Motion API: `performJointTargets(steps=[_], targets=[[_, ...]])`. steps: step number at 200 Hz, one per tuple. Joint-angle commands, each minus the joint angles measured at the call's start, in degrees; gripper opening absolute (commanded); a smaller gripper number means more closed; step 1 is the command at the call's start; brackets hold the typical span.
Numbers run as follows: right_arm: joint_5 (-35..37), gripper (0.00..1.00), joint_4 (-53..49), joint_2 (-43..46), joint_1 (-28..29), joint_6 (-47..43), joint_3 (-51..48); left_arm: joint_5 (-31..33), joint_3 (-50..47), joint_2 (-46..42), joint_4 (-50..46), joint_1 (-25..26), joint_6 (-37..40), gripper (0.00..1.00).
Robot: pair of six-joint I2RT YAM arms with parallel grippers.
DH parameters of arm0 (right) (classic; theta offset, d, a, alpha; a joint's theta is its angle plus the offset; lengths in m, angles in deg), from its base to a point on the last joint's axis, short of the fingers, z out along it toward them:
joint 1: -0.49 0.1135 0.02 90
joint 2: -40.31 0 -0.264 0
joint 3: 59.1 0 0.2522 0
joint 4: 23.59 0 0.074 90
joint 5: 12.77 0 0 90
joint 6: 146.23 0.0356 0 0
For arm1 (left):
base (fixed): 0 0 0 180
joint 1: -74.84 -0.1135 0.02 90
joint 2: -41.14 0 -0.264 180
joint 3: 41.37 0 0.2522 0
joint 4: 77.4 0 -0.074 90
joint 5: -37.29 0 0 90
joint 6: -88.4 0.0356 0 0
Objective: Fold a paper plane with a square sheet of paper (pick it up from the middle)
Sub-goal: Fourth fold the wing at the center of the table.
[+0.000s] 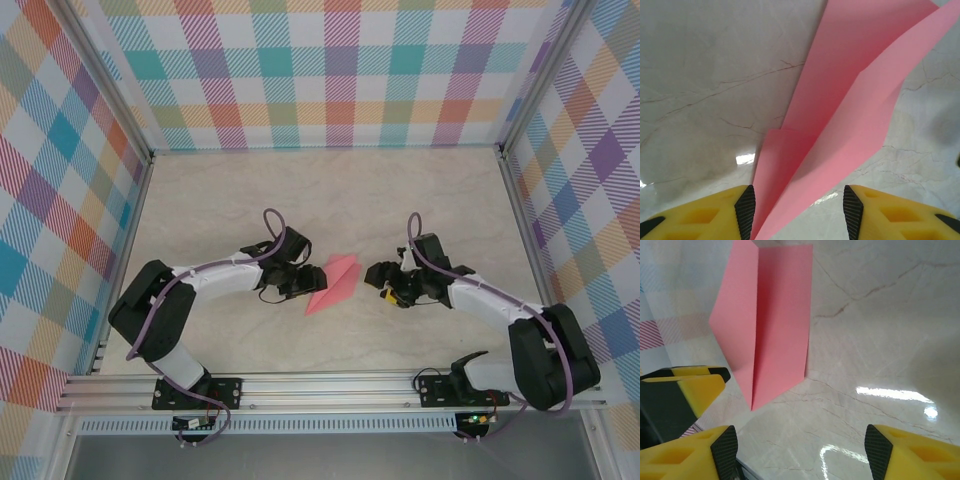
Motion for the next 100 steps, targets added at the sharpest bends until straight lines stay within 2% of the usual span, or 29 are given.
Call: performJointTargets(steps=[1,63,100], targets=[[-2.58,0.65,0.62,-4.26,1.35,1.79,2.87,-2.34,1.85,1.28,1.6,-0.88,1.28,0.5],[-2.14,0.62,5.17,-9.33,4.83,5.0,4.69,-1.91,1.58,2.39,0.82,-0.88,1.56,0.42],[-2.47,0.61,7.69,-11.32,5.85,6.62,5.14,-1.53,0.87,2.22,0.94,-0.88,1.07,0.44]])
